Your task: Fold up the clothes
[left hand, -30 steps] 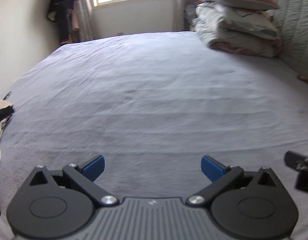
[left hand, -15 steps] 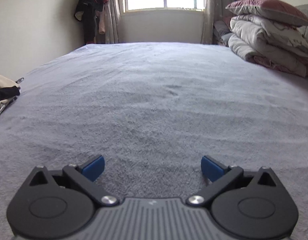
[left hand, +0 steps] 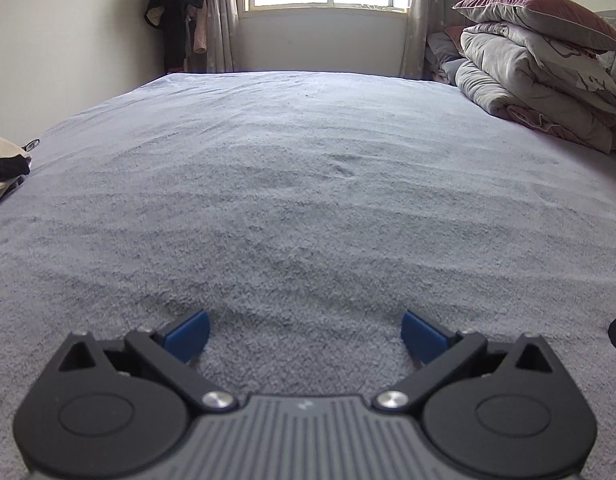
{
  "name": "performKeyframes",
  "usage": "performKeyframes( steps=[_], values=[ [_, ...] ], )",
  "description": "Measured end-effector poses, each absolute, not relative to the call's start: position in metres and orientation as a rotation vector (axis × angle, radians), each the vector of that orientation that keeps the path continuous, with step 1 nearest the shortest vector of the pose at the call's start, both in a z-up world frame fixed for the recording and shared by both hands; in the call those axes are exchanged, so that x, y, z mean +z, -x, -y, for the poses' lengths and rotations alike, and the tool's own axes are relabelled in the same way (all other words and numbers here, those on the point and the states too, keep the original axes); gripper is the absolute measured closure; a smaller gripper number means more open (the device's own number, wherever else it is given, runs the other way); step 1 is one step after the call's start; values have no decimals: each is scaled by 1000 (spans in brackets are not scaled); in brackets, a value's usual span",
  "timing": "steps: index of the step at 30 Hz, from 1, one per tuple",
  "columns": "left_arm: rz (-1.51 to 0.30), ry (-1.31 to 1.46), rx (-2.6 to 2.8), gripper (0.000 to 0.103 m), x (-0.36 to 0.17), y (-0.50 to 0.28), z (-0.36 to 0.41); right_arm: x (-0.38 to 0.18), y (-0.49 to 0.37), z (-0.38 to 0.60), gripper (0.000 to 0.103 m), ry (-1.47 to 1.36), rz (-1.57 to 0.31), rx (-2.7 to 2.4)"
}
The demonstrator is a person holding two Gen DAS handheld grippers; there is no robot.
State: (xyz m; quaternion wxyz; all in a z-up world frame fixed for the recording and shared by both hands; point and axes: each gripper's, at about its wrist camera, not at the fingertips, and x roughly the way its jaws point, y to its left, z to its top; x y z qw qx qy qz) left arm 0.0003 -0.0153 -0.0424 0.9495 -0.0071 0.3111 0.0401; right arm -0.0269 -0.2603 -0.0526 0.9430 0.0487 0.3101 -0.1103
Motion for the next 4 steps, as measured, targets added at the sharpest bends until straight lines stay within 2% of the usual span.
performKeyframes(
  steps=[4],
  values=[
    [-628, 30, 75, 0, -43, 1, 12, -53, 27, 261, 0, -100, -632, -224]
  ],
)
